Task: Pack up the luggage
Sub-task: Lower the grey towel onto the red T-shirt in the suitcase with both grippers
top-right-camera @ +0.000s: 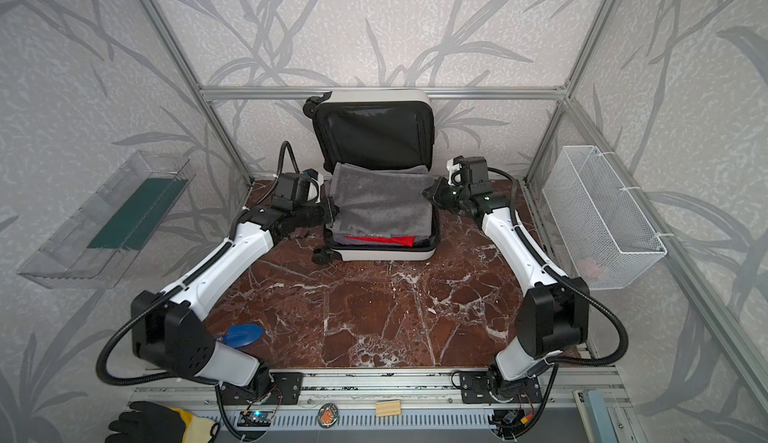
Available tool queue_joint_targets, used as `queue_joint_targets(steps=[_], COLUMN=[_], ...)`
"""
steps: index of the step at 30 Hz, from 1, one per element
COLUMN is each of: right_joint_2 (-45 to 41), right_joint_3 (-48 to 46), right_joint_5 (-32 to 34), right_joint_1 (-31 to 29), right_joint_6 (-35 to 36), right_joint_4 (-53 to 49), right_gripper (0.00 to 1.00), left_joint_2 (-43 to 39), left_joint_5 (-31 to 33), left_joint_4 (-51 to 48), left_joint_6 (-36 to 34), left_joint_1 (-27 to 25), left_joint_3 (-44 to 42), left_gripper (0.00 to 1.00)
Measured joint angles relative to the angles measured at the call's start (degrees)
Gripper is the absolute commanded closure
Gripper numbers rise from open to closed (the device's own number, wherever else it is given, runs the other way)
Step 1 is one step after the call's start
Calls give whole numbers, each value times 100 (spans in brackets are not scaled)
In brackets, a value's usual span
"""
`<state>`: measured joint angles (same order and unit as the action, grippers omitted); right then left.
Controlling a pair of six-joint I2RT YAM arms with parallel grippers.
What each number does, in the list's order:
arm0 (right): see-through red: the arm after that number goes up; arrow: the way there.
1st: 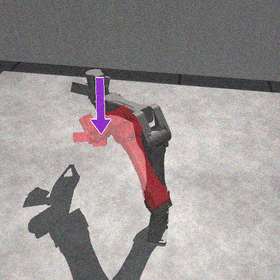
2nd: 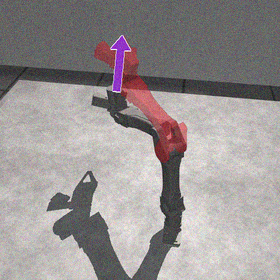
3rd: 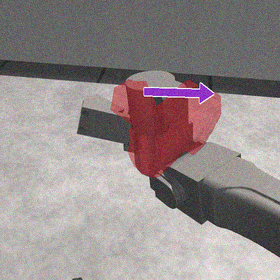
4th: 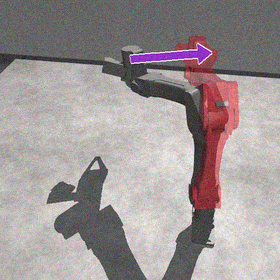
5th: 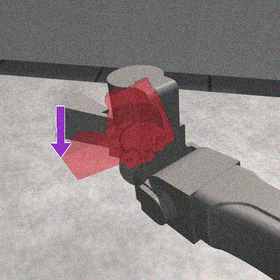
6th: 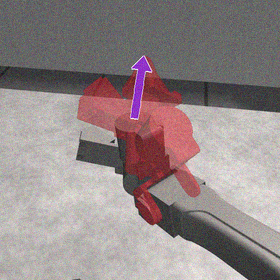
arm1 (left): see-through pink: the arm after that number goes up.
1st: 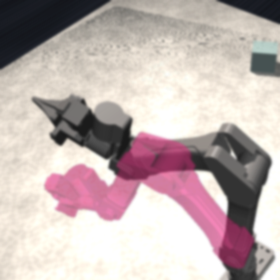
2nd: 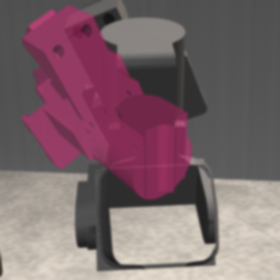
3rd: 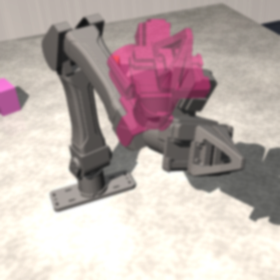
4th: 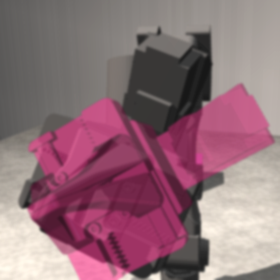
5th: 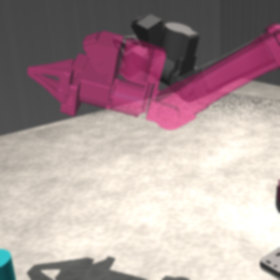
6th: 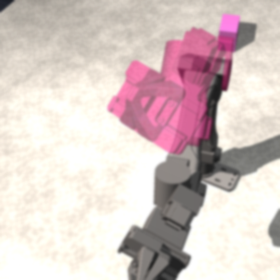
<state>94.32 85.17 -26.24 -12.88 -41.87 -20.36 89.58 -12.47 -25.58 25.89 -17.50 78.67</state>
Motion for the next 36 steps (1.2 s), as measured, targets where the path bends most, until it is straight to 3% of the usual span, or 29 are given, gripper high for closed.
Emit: queue_joint_targets(steps=[7, 17, 20, 25, 31, 36], right_joint_2=[1217, 2378, 2616, 2758, 2761, 2621], right_joint_3=[507, 1152, 1480, 1873, 2168, 1991], right_joint_5=[345, 485, 503, 610, 717, 962], right_joint_1=[-28, -59, -63, -85, -94, -72], right_joint_6=[4, 190, 293, 549, 872, 1040], right_joint_4=[79, -55, -223, -590, -859, -929], right_gripper=[100, 100, 100, 93, 52, 48], left_joint_2=[1207, 1589, 1729, 1823, 1738, 1443], left_joint_5=[-219, -238, -221, -105, 39, 262], left_joint_4=[28, 48, 55, 11, -57, -229], left_joint_6=[-208, -304, -339, -426, -544, -680], left_joint_1=[232, 295, 334, 402, 404, 479], left_joint_3=[629, 634, 634, 645, 820, 820], left_gripper=[100, 100, 84, 37, 16, 12])
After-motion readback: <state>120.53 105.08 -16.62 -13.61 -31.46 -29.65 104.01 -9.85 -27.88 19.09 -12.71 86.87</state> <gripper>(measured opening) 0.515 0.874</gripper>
